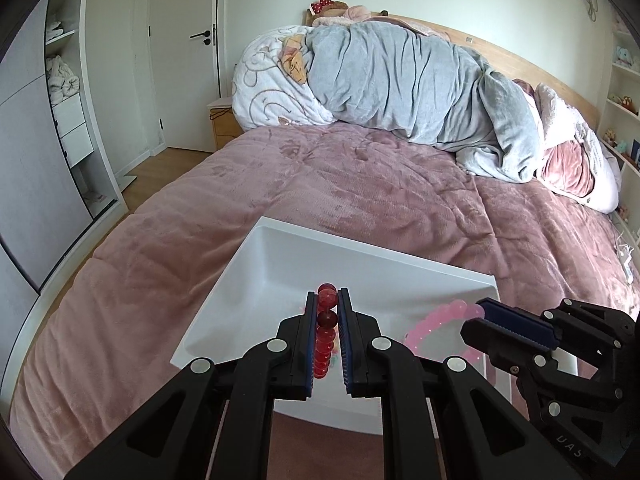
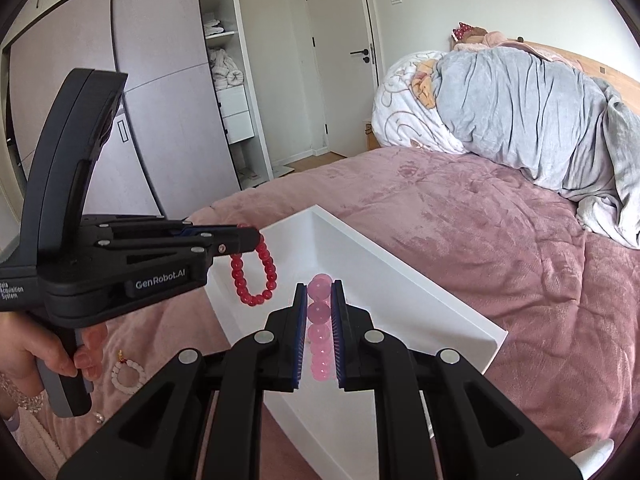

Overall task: Organize jewelry
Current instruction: 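Carry both bracelets into the white box and open both tools to release them, then move the left tool to the white bead bracelet while the right tool approaches a silver pendant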

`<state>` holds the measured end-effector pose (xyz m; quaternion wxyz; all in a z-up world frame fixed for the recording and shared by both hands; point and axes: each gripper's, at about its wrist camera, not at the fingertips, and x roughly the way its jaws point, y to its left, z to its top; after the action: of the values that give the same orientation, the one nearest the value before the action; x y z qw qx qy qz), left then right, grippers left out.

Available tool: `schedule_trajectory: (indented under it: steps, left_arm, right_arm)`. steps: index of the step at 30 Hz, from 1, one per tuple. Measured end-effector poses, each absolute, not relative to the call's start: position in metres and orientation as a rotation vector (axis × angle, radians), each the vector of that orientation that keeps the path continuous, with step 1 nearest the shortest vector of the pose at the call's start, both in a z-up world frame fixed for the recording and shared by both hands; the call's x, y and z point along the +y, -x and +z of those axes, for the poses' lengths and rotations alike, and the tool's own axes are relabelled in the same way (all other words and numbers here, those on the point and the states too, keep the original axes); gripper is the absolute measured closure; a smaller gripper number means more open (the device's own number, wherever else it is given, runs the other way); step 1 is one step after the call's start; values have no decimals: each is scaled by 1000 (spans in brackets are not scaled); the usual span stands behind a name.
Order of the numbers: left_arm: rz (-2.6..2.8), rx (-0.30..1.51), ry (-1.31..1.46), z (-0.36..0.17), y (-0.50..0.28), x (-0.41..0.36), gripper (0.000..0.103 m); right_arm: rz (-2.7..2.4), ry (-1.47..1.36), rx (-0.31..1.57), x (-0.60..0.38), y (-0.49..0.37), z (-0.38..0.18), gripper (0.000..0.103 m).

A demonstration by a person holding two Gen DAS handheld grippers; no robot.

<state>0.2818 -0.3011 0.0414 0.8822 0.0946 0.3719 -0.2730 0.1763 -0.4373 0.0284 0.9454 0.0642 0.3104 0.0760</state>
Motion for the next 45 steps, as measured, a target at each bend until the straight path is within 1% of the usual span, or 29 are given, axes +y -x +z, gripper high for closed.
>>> schedule_trajectory:
  steps: [8,15,16,17,18,19,20,21,22,23,24,28,29,31,34,38,40,42,44,45]
  left_arm:
    - [-542,845,-259,-4,-317,-338,88]
    - [-518,899,-282,-36,-336,-349,87]
    - [-515,901,-283,-38,-337,-349,84]
    - [-513,903,-286,-41,-338,-349,80]
    - [-510,907,-290,-43,-338,-349,73]
    - [-505,909,-295,-45,-338,-349,61]
    - [-500,904,-297,-46,-337,-349,55]
    - [-498,892,-296,-45,-335,-347,50]
    - [-499,878,-295,-43,-333,-346,47]
    - [-502,866,-294,-41,-331,-345,45]
    - [-505,852,-292,-39,-328,-344,42]
    - [-512,786,-276,-21,-315,-333,31]
    - [-509,766,-268,-14,-312,-328,30]
    - [-500,731,-249,-1,-308,-319,28]
    - [-481,675,-225,23,-300,-303,20]
    - [-443,606,-224,53,-286,-281,17]
    - [-423,577,-223,66,-278,-268,11]
    - [-403,552,-210,77,-270,-250,11]
    - [-382,553,-180,85,-263,-230,10]
    - [-374,560,-159,87,-260,-219,10]
  right_arm:
    - [109,-155,745,-456,-207,-21,91]
    - [93,-154,797,-460,-222,-45,89]
    - [91,-154,796,-459,-223,-46,89]
    - [87,-151,795,-459,-223,-47,89]
    - [89,-148,797,-458,-223,-47,88]
    - [87,-144,799,-457,-223,-47,88]
    - [83,-138,798,-457,-223,-46,87]
    - [79,-135,795,-456,-222,-45,76]
    - [70,-132,789,-456,-221,-44,67]
    - [66,-128,780,-455,-220,-42,52]
    - [62,-121,768,-454,-218,-39,47]
    - [53,-96,736,-450,-212,-24,48]
    - [53,-90,726,-449,-209,-20,47]
    - [48,-78,703,-445,-205,-10,44]
    - [44,-54,675,-437,-197,4,40]
    - [42,-29,633,-428,-186,21,38]
    - [45,-21,608,-423,-179,31,33]
    - [47,-14,578,-417,-171,40,28]
    - [55,-8,552,-410,-164,48,24]
    - [60,-2,543,-406,-161,51,21]
